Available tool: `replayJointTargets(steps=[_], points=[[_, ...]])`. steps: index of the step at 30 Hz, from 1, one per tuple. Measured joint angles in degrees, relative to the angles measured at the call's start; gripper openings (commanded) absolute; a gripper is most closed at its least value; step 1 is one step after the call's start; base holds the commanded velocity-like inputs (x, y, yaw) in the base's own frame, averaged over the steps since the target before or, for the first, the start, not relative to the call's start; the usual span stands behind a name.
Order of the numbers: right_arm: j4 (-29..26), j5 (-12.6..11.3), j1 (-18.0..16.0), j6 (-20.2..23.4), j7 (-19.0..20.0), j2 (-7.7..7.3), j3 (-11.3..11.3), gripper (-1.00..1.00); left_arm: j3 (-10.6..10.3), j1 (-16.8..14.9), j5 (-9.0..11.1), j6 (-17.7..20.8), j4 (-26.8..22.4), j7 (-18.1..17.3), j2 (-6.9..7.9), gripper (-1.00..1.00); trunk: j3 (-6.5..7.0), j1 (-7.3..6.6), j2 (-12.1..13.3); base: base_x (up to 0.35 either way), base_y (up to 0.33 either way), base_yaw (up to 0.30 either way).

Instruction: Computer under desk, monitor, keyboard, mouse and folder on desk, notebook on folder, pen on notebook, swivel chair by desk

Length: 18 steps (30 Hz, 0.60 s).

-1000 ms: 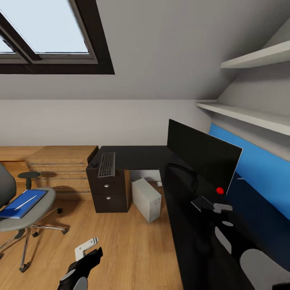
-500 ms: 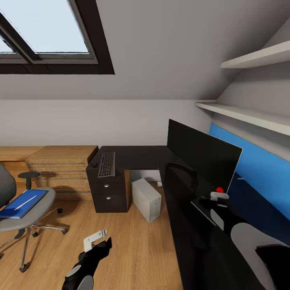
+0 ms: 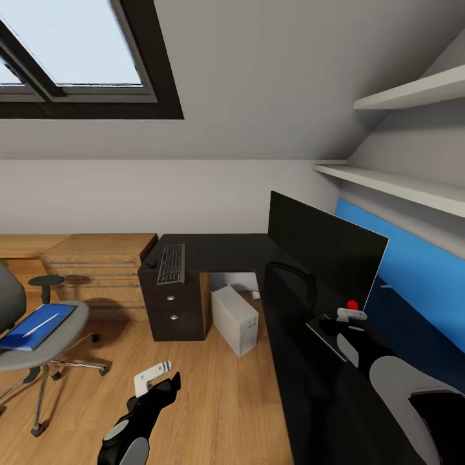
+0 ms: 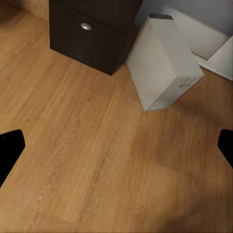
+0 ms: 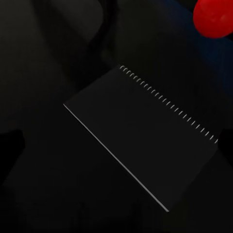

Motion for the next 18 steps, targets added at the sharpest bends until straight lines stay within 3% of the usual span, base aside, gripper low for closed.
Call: replayJointTargets(steps=[18], points=[[-0.30, -2.17, -0.03, -0.09, 0.07, -0.10, 0.06, 1.00, 0.44, 0.00, 0.27, 0.01, 0.00, 0.04, 0.27, 1.00, -0.40, 0.00, 0.00, 0.000, 0.000, 0.000]])
